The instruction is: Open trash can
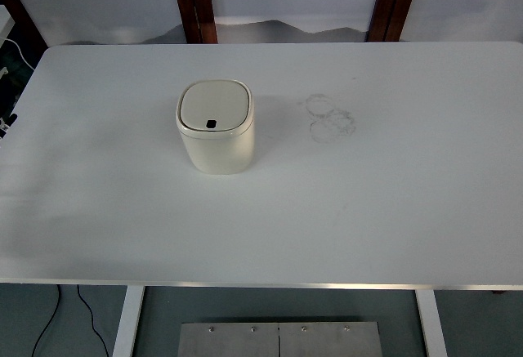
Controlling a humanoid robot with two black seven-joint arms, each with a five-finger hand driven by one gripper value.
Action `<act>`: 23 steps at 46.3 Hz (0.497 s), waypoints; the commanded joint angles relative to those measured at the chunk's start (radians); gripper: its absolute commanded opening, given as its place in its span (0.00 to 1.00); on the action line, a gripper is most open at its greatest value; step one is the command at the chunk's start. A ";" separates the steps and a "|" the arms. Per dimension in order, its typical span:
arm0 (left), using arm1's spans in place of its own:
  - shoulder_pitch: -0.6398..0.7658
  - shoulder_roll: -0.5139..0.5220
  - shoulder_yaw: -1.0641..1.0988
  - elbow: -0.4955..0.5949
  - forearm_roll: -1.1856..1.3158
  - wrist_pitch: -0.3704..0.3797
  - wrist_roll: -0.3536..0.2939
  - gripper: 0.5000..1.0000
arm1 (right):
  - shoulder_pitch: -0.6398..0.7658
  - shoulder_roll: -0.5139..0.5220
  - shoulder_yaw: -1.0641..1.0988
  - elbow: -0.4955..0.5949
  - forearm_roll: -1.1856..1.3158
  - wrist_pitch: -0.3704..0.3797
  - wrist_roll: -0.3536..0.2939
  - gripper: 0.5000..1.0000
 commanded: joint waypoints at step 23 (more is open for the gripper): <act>-0.004 0.006 0.000 -0.001 -0.001 0.000 -0.005 1.00 | 0.000 0.000 0.000 0.000 0.000 0.000 0.000 0.99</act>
